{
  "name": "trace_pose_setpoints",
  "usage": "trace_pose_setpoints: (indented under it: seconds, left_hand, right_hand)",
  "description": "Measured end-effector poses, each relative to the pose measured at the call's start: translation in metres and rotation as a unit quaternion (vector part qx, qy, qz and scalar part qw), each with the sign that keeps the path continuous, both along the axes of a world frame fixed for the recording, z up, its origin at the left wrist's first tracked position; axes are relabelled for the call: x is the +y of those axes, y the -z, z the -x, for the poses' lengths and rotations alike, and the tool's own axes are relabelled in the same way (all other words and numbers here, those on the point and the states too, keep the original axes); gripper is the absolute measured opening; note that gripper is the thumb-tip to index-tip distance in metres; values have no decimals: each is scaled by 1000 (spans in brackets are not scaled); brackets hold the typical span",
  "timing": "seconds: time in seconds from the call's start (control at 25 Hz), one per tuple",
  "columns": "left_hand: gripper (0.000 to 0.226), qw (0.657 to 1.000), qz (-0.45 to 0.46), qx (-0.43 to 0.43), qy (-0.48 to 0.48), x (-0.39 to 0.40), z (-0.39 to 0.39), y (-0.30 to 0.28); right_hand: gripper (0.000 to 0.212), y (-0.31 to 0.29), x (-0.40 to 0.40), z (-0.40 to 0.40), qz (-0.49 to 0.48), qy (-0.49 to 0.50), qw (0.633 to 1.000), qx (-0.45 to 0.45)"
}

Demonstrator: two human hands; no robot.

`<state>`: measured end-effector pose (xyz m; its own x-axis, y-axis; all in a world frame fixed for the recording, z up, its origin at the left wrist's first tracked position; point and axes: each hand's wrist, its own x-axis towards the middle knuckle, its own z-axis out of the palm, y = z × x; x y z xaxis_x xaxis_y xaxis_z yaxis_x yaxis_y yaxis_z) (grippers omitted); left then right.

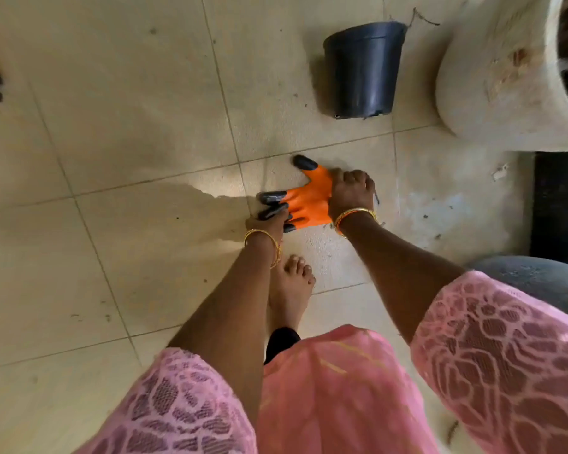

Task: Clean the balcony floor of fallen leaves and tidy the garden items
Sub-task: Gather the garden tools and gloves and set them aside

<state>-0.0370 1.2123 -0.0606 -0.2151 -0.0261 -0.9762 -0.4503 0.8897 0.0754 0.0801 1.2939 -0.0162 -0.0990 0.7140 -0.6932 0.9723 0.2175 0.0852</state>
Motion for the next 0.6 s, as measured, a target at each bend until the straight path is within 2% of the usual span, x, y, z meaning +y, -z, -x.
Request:
trace_pose_setpoints:
  seconds: [0.04, 0.12, 0.2, 0.28, 0.44, 0.6]
  left_hand:
    - [55, 1000, -3, 10, -21, 2, 0, 0]
    - [39, 999, -12, 34, 23, 5, 7, -2]
    - [34, 995, -28, 57, 75, 10, 16, -15]
    - [31, 993, -36, 66, 89, 16, 26, -37]
    - [30, 994, -75, 36, 71, 22, 46, -111]
    - [27, 992, -124, -6, 12, 14, 59, -205]
  right_hand:
    - [42, 4, 1, -4, 8, 29, 1000, 8]
    - [35, 7, -6, -5, 0, 79, 996, 40]
    - [31, -1, -14, -5, -3, 118, 990, 73]
    - [28, -19, -16, -4, 7, 200, 972, 125]
    - [12, -85, -26, 8, 62, 359, 905, 220]
    - [19, -167, -49, 20, 60, 534, 794, 285]
